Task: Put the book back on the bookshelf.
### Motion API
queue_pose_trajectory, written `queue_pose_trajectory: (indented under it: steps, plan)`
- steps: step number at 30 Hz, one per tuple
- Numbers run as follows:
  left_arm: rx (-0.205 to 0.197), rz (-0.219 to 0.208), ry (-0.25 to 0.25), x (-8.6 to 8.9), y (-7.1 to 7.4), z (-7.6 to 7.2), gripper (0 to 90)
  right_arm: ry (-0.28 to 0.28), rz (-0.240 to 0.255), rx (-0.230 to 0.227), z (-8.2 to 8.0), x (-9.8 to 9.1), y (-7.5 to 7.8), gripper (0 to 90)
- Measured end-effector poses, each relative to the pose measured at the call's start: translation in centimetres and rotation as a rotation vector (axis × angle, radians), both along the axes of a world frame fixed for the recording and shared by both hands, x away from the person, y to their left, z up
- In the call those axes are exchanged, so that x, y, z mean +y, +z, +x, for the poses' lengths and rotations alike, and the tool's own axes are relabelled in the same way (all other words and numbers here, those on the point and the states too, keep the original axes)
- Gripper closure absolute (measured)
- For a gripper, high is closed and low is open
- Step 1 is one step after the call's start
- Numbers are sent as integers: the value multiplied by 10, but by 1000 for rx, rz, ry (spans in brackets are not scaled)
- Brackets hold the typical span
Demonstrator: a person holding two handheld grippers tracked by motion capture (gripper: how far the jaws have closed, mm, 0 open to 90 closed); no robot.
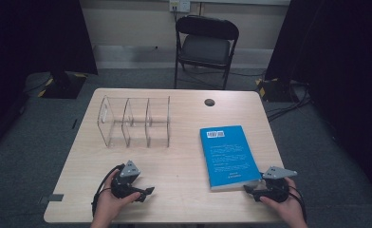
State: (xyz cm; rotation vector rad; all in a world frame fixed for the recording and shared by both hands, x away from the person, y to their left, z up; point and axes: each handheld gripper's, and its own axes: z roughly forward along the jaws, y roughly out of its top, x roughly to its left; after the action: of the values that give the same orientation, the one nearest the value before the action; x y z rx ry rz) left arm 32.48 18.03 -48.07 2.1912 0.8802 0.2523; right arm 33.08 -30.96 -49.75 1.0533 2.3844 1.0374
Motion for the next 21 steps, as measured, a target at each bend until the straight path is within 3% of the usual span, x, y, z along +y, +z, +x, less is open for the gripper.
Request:
queue_pose_trajectory:
  steps: [3,10,21]
  plan:
    - [-1,-6,-40,-8,3,-1,161,-3,0,3,0,0,0,233]
    - [21,1,-62,-16,2,0,160,2,-4,-4,0,1,0,236]
    - [22,24,-109,-33,5,4,160,-1,6,1,0,2,2,252]
